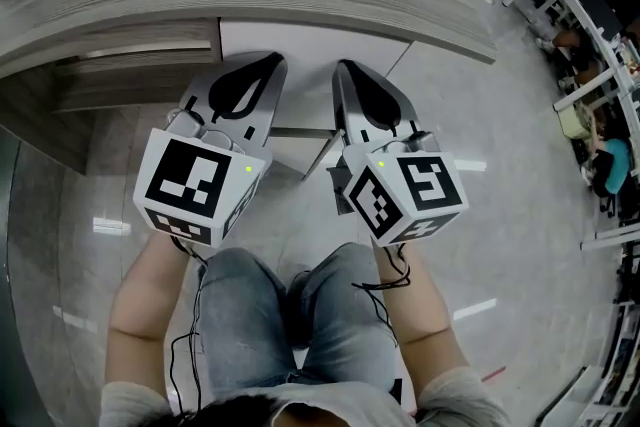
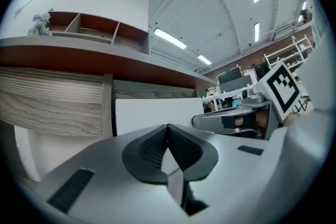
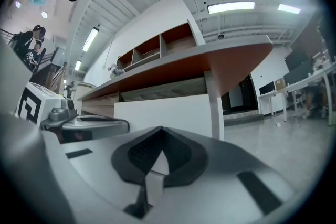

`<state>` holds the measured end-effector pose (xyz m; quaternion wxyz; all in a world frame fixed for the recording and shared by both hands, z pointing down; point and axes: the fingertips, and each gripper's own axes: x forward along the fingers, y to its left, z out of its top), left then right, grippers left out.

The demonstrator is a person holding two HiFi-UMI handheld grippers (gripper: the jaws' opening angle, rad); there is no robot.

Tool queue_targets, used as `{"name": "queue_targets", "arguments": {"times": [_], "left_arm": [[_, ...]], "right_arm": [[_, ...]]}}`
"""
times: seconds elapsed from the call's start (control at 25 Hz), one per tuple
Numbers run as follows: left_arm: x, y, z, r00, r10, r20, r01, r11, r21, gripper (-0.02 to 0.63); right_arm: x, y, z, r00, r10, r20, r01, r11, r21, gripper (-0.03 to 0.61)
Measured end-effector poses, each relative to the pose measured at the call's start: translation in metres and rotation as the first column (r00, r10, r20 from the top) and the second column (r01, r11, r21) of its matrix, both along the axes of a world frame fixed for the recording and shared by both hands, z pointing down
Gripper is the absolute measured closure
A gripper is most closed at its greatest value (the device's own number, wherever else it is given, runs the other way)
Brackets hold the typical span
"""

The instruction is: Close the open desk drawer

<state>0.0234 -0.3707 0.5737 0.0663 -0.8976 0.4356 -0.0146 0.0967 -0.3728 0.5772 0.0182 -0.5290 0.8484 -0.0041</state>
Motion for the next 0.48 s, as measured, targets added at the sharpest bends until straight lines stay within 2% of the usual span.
{"name": "queue_targets", "arguments": {"times": [0.24, 0.48], "left_arm": [[-0.001, 0.000, 0.000, 1.000, 0.001, -0.008, -0.001, 1.000, 0.000, 0.604], [0.001, 0.017, -0.011, 1.000, 0.019, -0.023, -0.018, 0.999, 0.050, 0.604]], "right_arm": [[-0.001, -0.001, 0.001, 1.000, 0.013, -0.014, -0.013, 1.000, 0.007, 0.571], [0.000, 0.013, -0.004, 0.999, -0.007, -0.034, 0.008, 0.999, 0.049, 0.571]]}}
